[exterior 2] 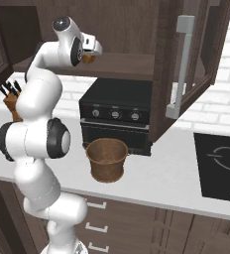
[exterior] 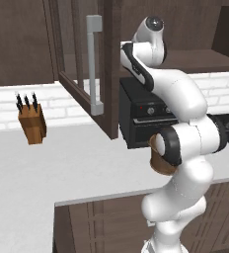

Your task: Open the cabinet, pick up the bread from the cabinet and place it in the basket. Then move the basket to the dining counter.

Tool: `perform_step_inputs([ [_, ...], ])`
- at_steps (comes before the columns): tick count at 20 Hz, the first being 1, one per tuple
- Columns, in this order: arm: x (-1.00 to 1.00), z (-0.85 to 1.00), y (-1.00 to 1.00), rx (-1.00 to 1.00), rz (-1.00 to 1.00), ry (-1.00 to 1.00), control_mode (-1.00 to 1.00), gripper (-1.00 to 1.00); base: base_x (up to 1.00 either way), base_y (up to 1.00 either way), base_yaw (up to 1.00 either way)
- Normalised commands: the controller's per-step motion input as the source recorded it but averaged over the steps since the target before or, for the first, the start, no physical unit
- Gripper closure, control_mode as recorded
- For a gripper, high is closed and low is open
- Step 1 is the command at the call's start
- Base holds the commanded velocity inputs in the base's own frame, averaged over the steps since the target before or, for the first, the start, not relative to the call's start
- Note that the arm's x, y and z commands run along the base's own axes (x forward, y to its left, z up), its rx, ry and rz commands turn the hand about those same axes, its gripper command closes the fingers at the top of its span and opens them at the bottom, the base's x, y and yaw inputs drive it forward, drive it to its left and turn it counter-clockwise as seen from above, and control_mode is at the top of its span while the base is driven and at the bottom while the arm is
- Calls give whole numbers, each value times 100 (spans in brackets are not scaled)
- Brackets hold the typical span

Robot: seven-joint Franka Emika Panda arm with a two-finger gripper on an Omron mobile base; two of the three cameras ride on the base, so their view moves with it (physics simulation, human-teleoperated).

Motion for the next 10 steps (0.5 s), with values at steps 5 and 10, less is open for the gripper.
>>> perform_step_inputs([
  [5,28,-8,1,0,0,1,-100,-100,0,0,0],
  [10,23,-15,0,0,0,1,-100,-100,0,0,0],
])
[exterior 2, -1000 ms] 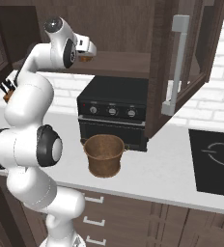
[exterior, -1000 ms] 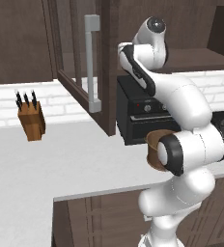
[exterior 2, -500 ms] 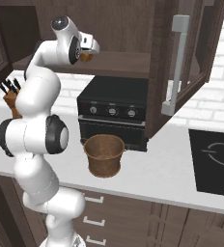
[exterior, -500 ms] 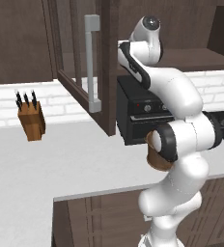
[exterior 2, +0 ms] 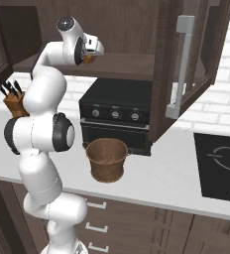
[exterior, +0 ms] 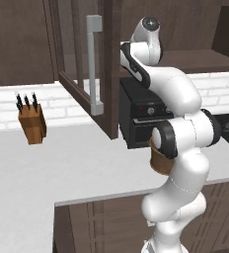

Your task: Open the cabinet, pick up the bread from the cabinet and place it in the basket. Then move the basket to the dining counter.

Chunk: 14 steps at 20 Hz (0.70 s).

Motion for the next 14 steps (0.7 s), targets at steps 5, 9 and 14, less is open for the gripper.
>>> perform_step_inputs([
  [5,19,-17,0,0,0,2,-100,100,0,0,0],
  [9,20,-25,6,-2,0,3,-100,100,0,0,0],
  [14,14,-29,2,-1,0,1,-100,100,0,0,0],
])
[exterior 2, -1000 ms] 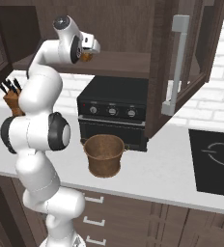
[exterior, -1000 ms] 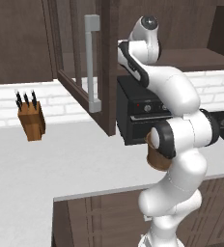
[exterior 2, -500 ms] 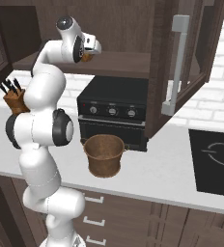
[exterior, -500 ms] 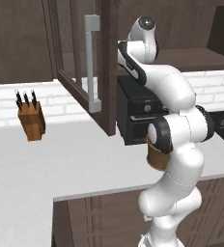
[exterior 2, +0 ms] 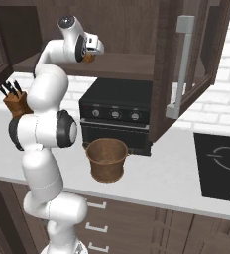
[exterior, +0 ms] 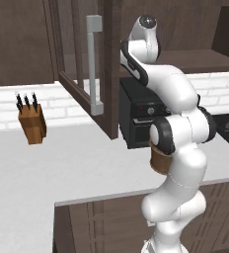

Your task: Open the cabinet, pick up the bread from the cabinet and place it in the basket. Then move the basket to the dining counter.

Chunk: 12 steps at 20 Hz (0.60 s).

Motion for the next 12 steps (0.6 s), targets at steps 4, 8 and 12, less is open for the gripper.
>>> perform_step_inputs([
  [4,-12,-12,6,-2,5,-2,-100,100,0,0,0],
  [8,-44,-1,0,0,7,-12,-100,100,0,0,0],
  [12,-17,0,0,0,6,-10,-100,100,0,0,0],
])
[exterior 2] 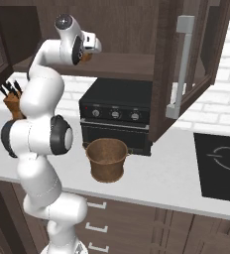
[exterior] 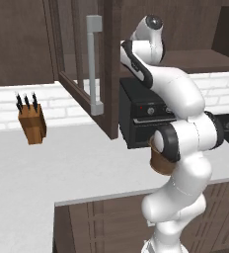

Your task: Open the cabinet, pick up the bread from the cabinet and place it in the basket. Then move the basket to the dining counter.

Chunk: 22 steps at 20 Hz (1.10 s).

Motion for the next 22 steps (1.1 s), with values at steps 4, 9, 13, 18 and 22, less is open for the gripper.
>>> perform_step_inputs([
  [4,-14,0,0,0,6,-9,-100,100,0,0,0],
  [9,-68,17,-3,0,3,-17,-100,100,0,0,0],
  [13,-94,50,-4,0,1,-18,-100,100,0,0,0],
  [18,-100,32,-21,0,0,-9,-100,100,0,0,0],
  [22,-100,34,-25,1,0,3,-100,100,0,0,0],
])
